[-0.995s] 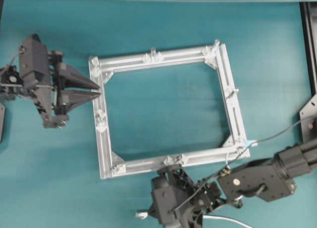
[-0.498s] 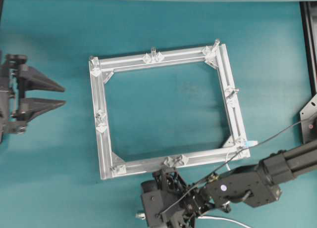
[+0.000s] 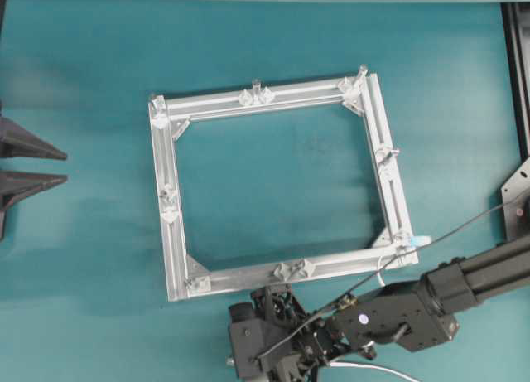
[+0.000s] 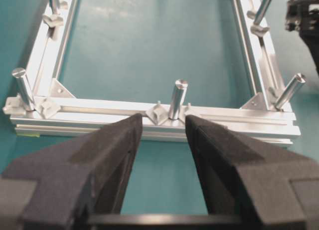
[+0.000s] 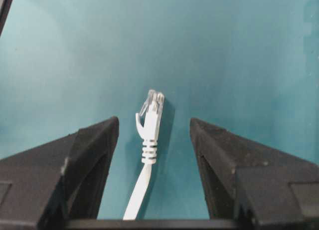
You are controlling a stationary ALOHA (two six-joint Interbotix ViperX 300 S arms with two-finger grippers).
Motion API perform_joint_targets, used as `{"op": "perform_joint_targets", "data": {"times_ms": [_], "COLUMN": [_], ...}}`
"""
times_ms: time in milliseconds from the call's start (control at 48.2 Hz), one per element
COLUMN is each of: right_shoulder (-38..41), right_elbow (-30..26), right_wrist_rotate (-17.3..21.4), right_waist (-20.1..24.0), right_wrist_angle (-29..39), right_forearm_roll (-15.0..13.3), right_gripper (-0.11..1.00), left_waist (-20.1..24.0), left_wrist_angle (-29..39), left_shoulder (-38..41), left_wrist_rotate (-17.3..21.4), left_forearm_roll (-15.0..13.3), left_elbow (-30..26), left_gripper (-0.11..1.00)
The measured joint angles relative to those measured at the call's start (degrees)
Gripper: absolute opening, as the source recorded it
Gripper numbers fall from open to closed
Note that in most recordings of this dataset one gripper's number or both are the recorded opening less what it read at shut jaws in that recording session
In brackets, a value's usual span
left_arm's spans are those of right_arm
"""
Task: Move the cable alternately left and right between 8 pins so it hooks onto each one.
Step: 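Grasp the white cable's clear plug end with the right gripper and lift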
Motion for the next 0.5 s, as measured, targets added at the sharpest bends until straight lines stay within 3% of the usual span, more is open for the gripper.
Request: {"op": "perform_joint_targets", "data": {"times_ms": [311, 394, 498], "right_shoulder": [0.88, 0.97, 1.14], "right_elbow": [-0.35, -0.44, -0.53], "right_wrist_rotate": [0.79, 0.79, 0.88], "right_waist": [0.0, 0.0, 0.0], "right_wrist_angle": [-0.09, -0.09, -0.44], "right_forearm_roll": [-0.09, 0.0, -0.09], "right_gripper": [0.58, 0.48, 0.27], "left_waist": [0.0, 0.0, 0.0], "left_wrist_angle": [0.35, 0.26, 0.26], "left_shoulder": [-0.44, -0.44, -0.44], "left_wrist_rotate": [0.0, 0.0, 0.0], "left_forearm_roll": [0.0, 0.09, 0.0], "left_elbow": [0.18, 0.18, 0.18], "left_gripper": [0.53, 0.53, 0.53]}}
